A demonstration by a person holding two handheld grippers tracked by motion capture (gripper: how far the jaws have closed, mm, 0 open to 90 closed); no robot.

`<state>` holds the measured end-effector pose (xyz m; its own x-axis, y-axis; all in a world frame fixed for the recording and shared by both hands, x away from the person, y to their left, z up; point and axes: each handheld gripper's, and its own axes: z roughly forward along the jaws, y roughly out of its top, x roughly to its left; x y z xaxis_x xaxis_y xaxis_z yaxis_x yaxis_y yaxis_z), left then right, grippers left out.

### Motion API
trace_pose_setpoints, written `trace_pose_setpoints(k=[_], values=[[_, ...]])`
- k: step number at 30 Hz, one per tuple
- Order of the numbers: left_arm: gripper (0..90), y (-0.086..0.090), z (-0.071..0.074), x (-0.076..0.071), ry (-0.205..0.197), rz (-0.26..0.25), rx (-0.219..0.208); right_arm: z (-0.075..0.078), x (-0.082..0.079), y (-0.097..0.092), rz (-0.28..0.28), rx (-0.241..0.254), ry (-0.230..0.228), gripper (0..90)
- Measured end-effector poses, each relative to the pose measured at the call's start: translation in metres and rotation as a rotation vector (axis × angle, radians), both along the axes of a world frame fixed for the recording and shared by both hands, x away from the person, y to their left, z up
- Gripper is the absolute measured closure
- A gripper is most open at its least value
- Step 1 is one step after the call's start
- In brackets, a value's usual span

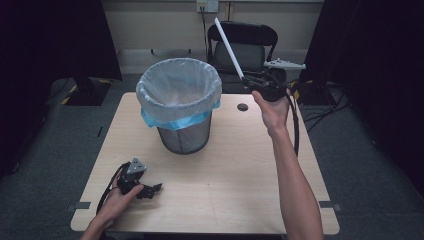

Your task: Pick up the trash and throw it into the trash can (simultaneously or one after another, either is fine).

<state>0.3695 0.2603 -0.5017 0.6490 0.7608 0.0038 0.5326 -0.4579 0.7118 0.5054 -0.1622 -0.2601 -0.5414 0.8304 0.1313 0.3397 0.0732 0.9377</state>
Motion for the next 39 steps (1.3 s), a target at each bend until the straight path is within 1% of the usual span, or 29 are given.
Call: trace_pose_setpoints(k=[1,2,3,6,13,14,17,18,26,28,39], values=[[0.3,0.0,0.0,0.0,0.001,-0.001,0.002,0.004,0.001,0.003,0.004,-0.004,-0.005,81.9],[0.3,0.0,0.0,0.0,0.0,0.0,0.0,0.004,0.001,0.003,0.004,-0.004,-0.005,81.9],[0.3,0.0,0.0,0.0,0.0,0.0,0.0,0.009,0.001,0.005,0.008,-0.004,-0.011,81.9],[0.3,0.0,0.0,0.0,0.0,0.0,-0.001,0.015,0.001,0.008,0.021,0.001,-0.023,81.9],[0.3,0.0,0.0,0.0,0.0,0.0,0.0,0.023,0.001,0.017,0.05,0.005,-0.032,81.9],[0.3,0.0,0.0,0.0,0.0,0.0,0.0,0.027,-0.001,0.02,0.065,0.02,-0.04,81.9],[0.3,0.0,0.0,0.0,0.0,0.0,0.0,0.03,-0.002,0.024,0.076,0.018,-0.041,81.9],[0.3,0.0,0.0,0.0,0.0,0.0,0.0,0.033,-0.003,0.028,0.09,0.021,-0.043,81.9],[0.3,0.0,0.0,0.0,0.0,0.0,0.0,0.039,-0.005,0.043,0.134,0.036,-0.05,81.8],[0.3,0.0,0.0,0.0,0.0,0.0,0.0,0.039,-0.005,0.048,0.146,0.047,-0.05,81.9],[0.3,0.0,0.0,0.0,0.0,-0.001,0.0,0.039,-0.004,0.081,0.22,0.046,-0.037,81.6]])
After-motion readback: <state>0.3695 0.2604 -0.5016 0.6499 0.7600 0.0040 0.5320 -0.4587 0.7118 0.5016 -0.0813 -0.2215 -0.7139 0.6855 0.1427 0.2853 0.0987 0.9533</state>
